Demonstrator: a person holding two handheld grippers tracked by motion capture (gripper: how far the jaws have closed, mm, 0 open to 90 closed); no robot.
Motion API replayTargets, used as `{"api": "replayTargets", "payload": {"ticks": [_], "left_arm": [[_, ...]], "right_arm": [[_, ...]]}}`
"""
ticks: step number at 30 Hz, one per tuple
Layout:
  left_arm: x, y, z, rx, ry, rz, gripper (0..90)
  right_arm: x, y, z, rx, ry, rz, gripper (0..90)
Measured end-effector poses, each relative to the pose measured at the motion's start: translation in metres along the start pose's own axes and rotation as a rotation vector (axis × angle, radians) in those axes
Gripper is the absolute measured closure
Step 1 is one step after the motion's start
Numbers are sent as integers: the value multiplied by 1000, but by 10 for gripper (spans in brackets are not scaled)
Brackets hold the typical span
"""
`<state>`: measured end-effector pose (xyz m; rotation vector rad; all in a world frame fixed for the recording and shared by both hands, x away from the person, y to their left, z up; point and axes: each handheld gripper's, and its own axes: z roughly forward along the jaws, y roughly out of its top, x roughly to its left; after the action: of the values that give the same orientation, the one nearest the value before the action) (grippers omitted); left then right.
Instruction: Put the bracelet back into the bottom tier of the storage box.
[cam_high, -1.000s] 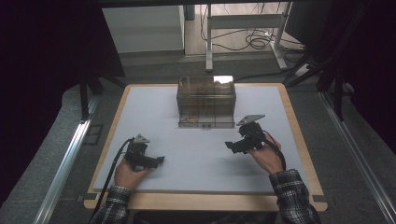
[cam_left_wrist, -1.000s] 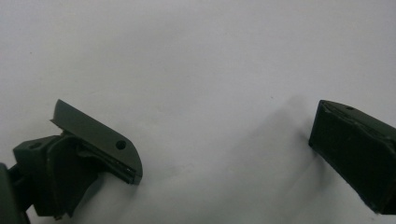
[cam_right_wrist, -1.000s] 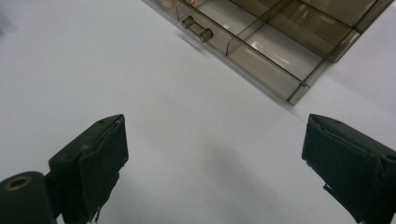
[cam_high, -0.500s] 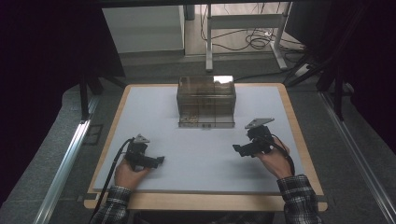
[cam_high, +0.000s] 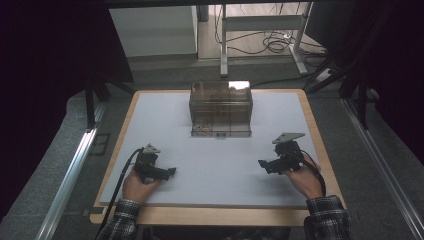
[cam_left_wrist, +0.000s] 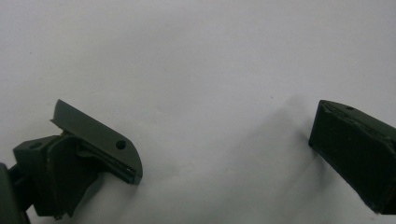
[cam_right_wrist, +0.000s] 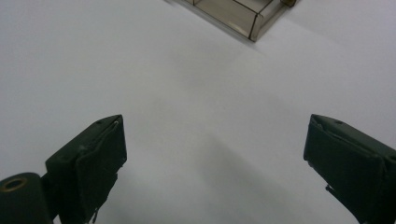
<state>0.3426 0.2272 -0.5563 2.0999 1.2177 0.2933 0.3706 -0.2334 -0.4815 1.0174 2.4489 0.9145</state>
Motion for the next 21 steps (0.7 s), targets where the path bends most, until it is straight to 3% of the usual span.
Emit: {"api": "replayTargets", "payload": {"ticks": [21], "left_arm": [[0,0,0,0,0,0,0]], "right_arm": [[-10,-41,-10,40,-9,26,28]]}}
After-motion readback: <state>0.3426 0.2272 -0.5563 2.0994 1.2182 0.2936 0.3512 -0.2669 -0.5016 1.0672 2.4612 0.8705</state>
